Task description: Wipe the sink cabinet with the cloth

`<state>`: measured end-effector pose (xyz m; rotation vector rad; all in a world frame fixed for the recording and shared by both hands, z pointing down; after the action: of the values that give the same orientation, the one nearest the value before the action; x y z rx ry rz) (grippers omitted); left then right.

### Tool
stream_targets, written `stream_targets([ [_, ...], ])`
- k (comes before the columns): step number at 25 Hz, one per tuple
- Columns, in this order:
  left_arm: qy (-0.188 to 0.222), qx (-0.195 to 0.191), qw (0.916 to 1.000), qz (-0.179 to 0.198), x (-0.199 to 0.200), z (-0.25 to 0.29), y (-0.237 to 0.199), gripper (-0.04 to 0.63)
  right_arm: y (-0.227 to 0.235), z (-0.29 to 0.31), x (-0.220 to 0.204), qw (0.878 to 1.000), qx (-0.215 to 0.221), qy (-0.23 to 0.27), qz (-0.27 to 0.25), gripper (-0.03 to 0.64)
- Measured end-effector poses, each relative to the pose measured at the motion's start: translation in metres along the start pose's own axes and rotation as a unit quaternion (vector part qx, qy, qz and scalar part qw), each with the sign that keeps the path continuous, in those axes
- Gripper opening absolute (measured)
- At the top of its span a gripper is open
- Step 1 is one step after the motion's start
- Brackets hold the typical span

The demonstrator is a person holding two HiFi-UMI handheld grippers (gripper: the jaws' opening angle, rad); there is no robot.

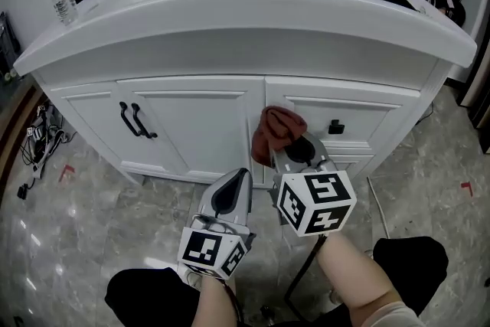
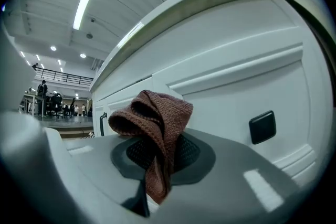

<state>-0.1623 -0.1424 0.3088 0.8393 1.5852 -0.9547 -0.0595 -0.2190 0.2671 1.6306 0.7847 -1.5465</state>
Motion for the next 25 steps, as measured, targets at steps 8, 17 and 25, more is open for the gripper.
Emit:
stream_targets([
  [8, -0.008, -0.014, 0.9997, -0.020, -0.020, 0.015, 0.002, 0.000, 0.025, -0.008, -0.010, 0.999, -0.045, -0.010, -0.013, 0.084],
  [17, -0.012, -0.028, 0.9993, -0.022, -0.027, 0.027, 0.014, 0.000, 0.057, -0.022, -0.023, 0.996, -0.080, -0.032, 0.025, 0.083],
  [25, -0.014, -0.041, 0.9987, -0.025, -0.026, 0.038, 0.024, 0.000, 0.077, -0.040, -0.028, 0.991, -0.094, -0.057, 0.080, 0.084],
])
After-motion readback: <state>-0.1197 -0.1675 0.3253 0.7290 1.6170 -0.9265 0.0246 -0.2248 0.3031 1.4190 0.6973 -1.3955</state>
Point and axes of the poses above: the fingertips, and each gripper's own axes: z forward along the fingers, y to its right, x out of its top, the point moved 5 cm from there along -z, backward along the fingers, and after that the axes turned 3 degrees about -z, right-handed, at the moved point
